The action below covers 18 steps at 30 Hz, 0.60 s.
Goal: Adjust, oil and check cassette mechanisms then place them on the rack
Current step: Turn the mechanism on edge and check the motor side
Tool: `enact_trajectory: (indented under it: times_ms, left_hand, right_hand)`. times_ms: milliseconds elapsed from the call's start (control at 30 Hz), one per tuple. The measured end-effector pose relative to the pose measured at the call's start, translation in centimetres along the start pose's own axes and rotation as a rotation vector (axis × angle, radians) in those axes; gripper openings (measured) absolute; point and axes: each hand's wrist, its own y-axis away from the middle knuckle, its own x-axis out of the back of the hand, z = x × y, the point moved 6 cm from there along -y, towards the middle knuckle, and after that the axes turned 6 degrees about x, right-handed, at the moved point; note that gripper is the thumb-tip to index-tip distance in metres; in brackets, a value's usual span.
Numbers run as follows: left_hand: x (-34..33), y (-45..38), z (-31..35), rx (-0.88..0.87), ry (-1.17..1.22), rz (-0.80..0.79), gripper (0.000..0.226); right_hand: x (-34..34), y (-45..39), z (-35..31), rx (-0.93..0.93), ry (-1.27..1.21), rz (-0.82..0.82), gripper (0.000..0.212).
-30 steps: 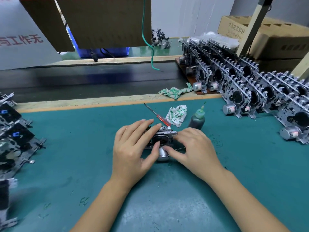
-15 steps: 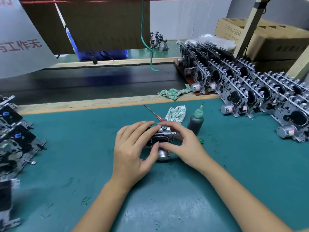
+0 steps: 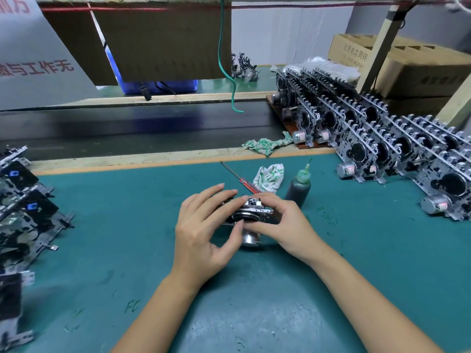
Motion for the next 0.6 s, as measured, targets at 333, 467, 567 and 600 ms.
enact_trajectory:
  times_ms: [333,467,567,600]
  left_hand:
    - [-0.5,-0.1,-0.2,-0.023,-0.067,-0.053,0.033]
    - [-0.5,-0.1,-0.2,-0.029,-0.070,-0.049,0.032]
    - [-0.5,-0.1,-0.2,-0.037,-0.096,-0.050,0.032]
    - [-0.5,-0.1,-0.2,-0.038,-0.100,-0.050,0.032]
  right_hand:
    - [1.4,1.7,-1.1,0.143,0.787,0.066,0.035]
    - [1.9,1.9,-1.0,0.128,0.731,0.063,0.035]
    - [1.4,2.1,-1.0,0.146,0.818,0.018,0.037]
    - [1.2,2.1,-0.8,0.143,0.827,0.000,0.037]
